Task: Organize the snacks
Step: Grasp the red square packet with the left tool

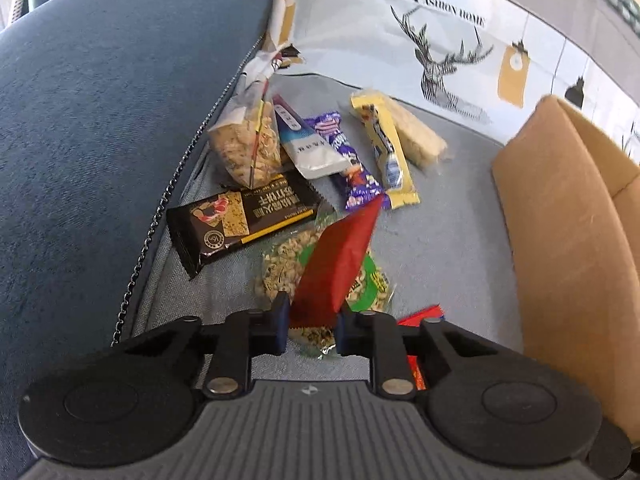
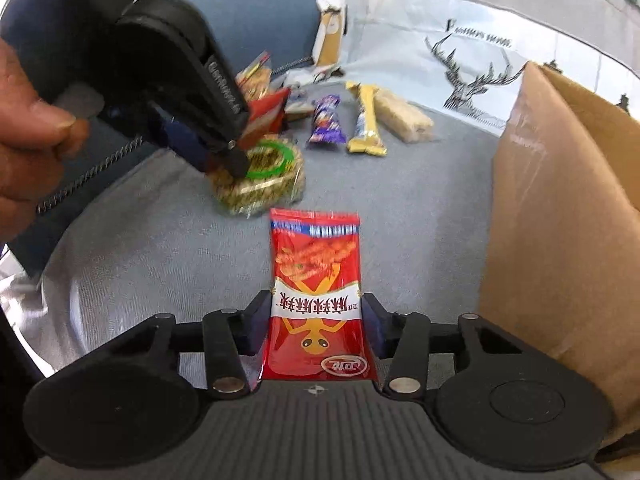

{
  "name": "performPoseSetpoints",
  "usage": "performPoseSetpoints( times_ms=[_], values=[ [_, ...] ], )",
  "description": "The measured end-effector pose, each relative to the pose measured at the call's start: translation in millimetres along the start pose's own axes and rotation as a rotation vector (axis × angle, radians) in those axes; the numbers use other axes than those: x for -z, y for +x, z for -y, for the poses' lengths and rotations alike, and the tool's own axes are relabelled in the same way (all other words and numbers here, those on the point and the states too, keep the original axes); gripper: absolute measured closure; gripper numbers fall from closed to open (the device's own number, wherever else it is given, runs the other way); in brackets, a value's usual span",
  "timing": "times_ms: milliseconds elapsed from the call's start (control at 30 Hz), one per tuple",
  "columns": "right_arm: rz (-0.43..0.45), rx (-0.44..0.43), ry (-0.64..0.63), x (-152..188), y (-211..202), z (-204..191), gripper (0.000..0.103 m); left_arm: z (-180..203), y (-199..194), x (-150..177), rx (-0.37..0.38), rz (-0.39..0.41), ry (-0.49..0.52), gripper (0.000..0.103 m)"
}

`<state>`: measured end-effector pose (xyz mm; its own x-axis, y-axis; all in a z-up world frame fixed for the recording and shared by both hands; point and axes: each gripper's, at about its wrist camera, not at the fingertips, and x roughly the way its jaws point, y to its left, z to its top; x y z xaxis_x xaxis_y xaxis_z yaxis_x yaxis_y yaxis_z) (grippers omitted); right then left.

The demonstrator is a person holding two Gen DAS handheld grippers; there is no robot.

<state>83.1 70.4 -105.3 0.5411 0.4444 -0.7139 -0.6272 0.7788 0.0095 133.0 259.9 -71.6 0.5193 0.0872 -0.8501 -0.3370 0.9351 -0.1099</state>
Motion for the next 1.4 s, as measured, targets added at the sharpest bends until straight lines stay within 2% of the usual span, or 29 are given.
performPoseSetpoints(
  times_ms=[100, 233, 333, 400, 500, 567, 633, 733, 767, 867, 967, 1067, 1333, 1400],
  values=[
    [0.031, -0.013, 0.015, -1.6, -4.5, 2.0, 0.054, -2.9, -1.0, -0.2, 0.016, -0.003, -0.026, 0.082],
    [-0.005, -0.007, 0.011, 0.3, 1.0, 1.3, 0.052, -4.5, -0.6, -0.5, 0.029, -0.009, -0.046, 0.081],
    [-0.022, -0.008, 0.014, 0.9, 3.9, 1.4, 0.05, -5.7, -1.1, -1.0, 0.043, -0.006, -0.067, 0.073],
    [-0.024, -0.011, 0.018, 1.0, 3.9, 2.0, 0.049, -8.5, -2.6, -1.8, 0.055, 0.0, -0.092, 0.061],
    [-0.024, -0.011, 0.019, 1.2, 3.7, 1.6, 0.049, -14.6, -7.8, -4.1, 0.082, 0.029, -0.142, 0.054],
    [-0.024, -0.014, 0.023, 1.1, 4.0, 1.6, 0.048, -20.9, -12.3, -5.7, 0.101, 0.056, -0.187, 0.049],
    [-0.023, -0.018, 0.028, 0.5, 4.1, 3.0, 0.046, -27.8, -16.2, -7.1, 0.107, 0.08, -0.235, 0.049],
    [-0.022, -0.022, 0.034, -0.4, 4.4, 3.0, 0.044, -34.9, -18.3, -9.3, 0.109, 0.09, -0.282, 0.047],
    [-0.022, -0.021, 0.035, -0.6, 5.0, 2.8, 0.044, -35.0, -17.7, -9.5, 0.113, 0.083, -0.286, 0.044],
    [-0.023, -0.024, 0.039, -0.7, 5.0, 3.8, 0.043, -28.2, -12.9, -8.6, 0.124, 0.047, -0.253, 0.036],
    [-0.023, -0.026, 0.043, -0.8, 5.1, 4.6, 0.043, -13.9, -8.1, -10.7, 0.084, 0.044, -0.165, 0.025],
    [-0.025, -0.027, 0.044, 0.2, 5.7, 5.0, 0.043, -1.9, 0.4, -16.5, 0.047, 0.055, -0.09, 0.024],
    [-0.032, -0.026, 0.041, 0.2, 8.6, 5.8, 0.043, 11.9, 23.5, -18.8, -0.019, 0.009, -0.004, 0.026],
    [-0.035, -0.02, 0.035, 0.5, 9.9, 5.2, 0.043, 13.5, 25.3, -18.4, -0.041, 0.005, 0.014, 0.039]
  ],
)
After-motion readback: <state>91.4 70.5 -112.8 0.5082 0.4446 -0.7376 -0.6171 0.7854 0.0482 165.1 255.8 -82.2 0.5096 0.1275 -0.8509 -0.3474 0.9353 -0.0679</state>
